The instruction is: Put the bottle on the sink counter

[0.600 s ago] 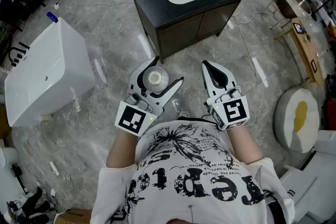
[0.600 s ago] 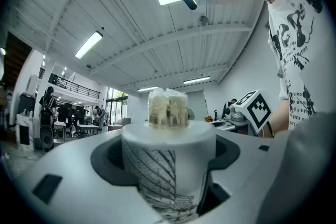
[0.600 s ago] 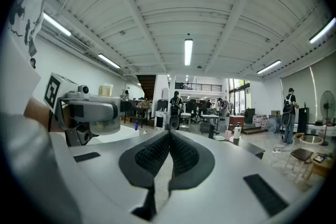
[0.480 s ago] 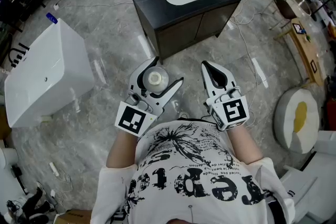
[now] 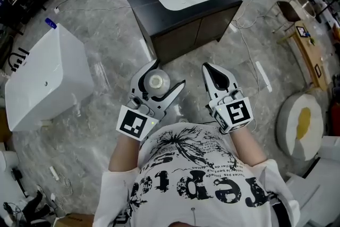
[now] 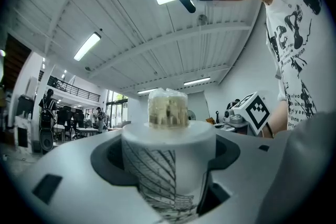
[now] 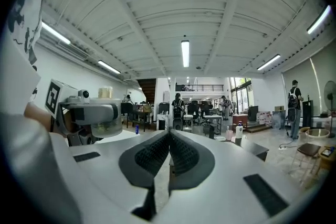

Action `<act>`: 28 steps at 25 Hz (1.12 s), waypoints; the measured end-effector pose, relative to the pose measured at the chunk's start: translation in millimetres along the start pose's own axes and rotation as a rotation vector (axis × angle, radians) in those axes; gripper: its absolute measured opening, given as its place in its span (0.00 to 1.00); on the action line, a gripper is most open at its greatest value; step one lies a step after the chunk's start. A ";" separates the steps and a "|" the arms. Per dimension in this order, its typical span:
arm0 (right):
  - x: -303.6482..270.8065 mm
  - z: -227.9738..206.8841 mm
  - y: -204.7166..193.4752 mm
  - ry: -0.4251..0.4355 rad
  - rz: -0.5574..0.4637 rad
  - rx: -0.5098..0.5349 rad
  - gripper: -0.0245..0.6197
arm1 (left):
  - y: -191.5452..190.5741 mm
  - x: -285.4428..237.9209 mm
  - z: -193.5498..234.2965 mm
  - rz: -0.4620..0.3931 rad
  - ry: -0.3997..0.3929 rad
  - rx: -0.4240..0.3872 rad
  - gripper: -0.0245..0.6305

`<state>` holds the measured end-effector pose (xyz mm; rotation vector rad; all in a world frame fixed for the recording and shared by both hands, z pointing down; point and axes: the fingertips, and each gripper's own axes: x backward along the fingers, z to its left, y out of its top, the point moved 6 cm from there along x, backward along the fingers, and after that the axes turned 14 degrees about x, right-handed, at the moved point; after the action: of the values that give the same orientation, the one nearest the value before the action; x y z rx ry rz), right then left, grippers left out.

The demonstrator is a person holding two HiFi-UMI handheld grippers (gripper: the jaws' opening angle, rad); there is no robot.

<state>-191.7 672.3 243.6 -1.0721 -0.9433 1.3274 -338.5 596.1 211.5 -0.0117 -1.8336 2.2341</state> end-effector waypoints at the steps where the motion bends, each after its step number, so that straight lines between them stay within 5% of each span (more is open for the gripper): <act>1: -1.2 -4.9 -3.3 0.007 -0.001 -0.008 0.06 | -2.6 -4.9 0.7 0.001 0.004 0.001 0.57; 14: -59.1 -80.5 -39.4 0.040 0.016 -0.050 0.06 | -25.1 -94.5 48.7 0.011 0.046 0.019 0.57; 28: -309.3 -203.2 -52.1 0.013 0.058 -0.049 0.06 | -5.8 -254.1 281.6 0.024 0.026 0.037 0.57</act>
<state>4.1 354.4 259.5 -1.1519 -0.9455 1.3484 -137.5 275.3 237.1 -0.0565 -1.7882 2.2729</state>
